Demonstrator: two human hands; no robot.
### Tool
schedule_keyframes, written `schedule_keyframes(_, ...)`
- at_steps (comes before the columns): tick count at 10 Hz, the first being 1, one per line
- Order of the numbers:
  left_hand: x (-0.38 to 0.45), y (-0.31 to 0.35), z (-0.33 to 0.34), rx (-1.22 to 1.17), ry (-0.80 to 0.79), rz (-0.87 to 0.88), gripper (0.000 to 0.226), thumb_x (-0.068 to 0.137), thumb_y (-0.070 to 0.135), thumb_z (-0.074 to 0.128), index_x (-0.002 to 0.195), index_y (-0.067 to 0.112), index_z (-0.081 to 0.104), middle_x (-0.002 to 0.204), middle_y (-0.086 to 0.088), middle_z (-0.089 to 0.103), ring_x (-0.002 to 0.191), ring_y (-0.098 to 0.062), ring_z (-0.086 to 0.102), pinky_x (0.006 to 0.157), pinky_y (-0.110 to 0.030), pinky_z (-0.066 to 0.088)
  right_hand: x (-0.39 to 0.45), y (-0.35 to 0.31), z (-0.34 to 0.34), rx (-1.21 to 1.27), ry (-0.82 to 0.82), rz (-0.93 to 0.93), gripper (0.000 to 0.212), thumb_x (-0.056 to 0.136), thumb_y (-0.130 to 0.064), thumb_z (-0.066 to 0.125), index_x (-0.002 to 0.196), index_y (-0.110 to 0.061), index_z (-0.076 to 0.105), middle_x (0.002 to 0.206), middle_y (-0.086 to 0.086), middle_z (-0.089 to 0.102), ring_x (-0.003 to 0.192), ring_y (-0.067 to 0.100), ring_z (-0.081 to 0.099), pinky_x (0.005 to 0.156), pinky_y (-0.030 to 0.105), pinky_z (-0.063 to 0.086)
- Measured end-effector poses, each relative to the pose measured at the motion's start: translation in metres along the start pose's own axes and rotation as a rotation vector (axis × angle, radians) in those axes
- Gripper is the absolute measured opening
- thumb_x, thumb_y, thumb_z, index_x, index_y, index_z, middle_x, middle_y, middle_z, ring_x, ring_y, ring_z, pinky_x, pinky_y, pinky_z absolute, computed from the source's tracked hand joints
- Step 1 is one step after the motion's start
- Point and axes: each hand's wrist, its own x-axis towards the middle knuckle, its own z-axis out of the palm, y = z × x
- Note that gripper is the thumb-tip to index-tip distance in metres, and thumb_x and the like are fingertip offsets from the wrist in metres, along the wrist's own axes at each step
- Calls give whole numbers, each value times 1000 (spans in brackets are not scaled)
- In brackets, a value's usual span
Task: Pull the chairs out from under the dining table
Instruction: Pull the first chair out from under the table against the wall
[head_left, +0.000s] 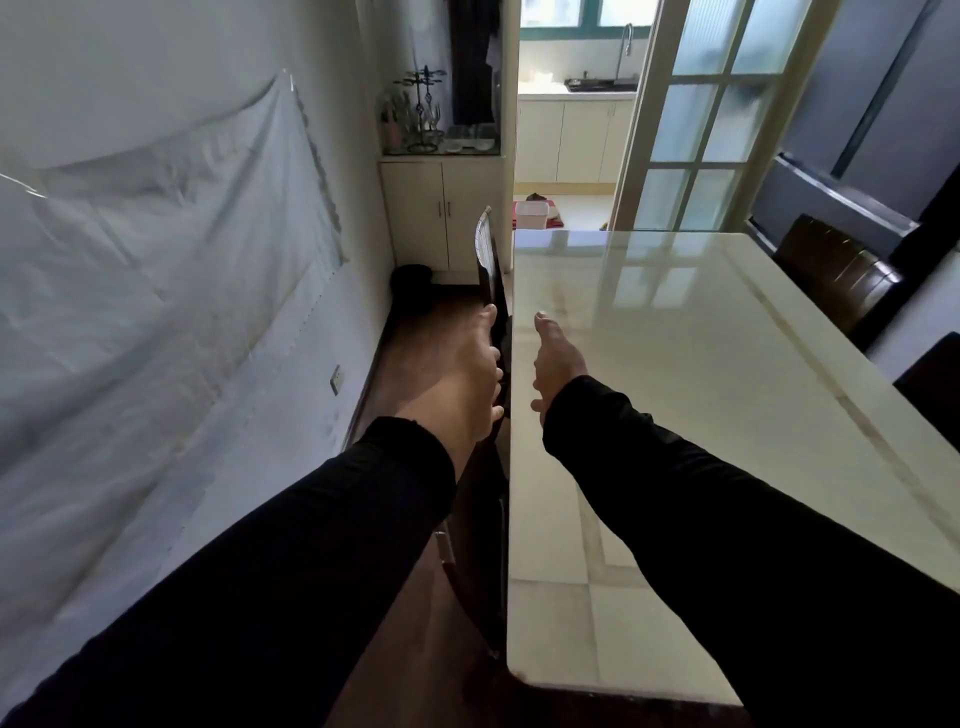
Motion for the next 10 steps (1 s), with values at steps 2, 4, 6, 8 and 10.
schedule_keyframes(2,19,10,-36,33,-24,-22,90,87,71,37,150,8,31,150,-16,40,140,-29,36,116,-51,20,25,5,35,-84,37,-109,44,97,-50,37,115,-14,56,108,12,63,108,24,57,99,33,41)
schedule_keyframes(4,59,41,-83,53,-28,2,84,88,69,38,147,9,37,110,-10,56,120,-23,50,115,-51,22,67,5,86,2,101,-141,26,99,-45,35,77,-34,44,79,-15,43,76,5,47,86,30,45)
schedule_keyframes(6,99,81,-147,124,-112,-41,63,86,71,40,119,19,50,80,-2,45,82,-17,46,99,-46,33,113,10,146,-22,217,-170,37,96,-47,41,82,-17,56,79,-2,54,76,11,51,82,27,42)
schedule_keyframes(8,139,100,-180,166,-157,-82,61,85,72,40,115,19,51,96,-6,48,89,-17,47,93,-42,35,142,18,183,-34,294,-157,58,94,-51,43,124,-3,58,114,9,59,114,25,55,105,36,37)
schedule_keyframes(10,191,116,-177,169,-177,-111,62,88,69,39,114,16,55,115,-8,56,110,-21,50,110,-45,30,189,-2,187,-37,331,-182,58,94,-52,40,121,-3,59,117,10,61,112,25,56,108,38,37)
